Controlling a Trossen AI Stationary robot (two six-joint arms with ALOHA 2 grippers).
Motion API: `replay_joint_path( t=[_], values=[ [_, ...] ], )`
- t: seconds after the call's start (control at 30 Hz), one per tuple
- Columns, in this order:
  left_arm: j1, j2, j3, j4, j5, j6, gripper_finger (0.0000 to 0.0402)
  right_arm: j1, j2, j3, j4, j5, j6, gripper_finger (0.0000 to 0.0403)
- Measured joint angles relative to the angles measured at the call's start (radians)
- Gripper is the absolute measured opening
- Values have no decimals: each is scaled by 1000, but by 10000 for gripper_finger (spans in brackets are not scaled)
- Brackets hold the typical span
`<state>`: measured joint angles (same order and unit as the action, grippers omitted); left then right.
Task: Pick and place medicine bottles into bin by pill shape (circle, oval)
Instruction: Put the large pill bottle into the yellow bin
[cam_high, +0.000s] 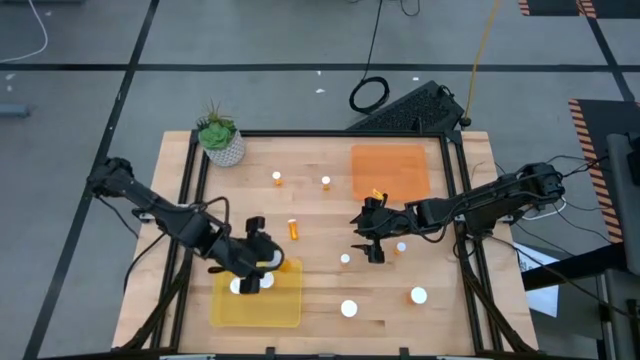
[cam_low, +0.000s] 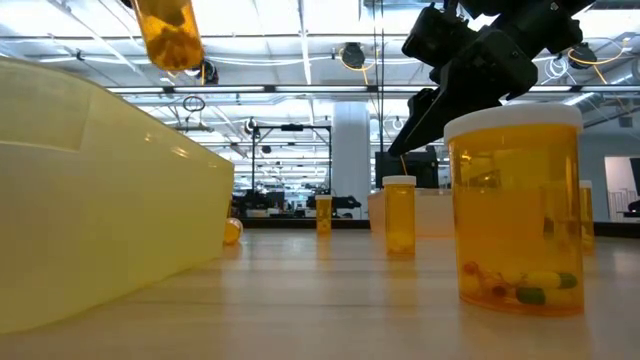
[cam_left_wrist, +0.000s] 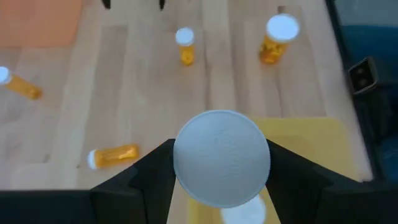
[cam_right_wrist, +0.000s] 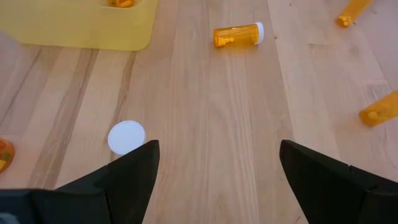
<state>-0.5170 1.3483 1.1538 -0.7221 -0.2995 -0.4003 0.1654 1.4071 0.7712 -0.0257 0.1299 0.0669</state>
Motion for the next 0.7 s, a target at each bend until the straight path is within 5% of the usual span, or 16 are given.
replay_joint_path(
  t=[0.7],
  values=[
    [-67,224,1,87,-16,-71,218,0,0,0,0,0,7,325]
  ],
)
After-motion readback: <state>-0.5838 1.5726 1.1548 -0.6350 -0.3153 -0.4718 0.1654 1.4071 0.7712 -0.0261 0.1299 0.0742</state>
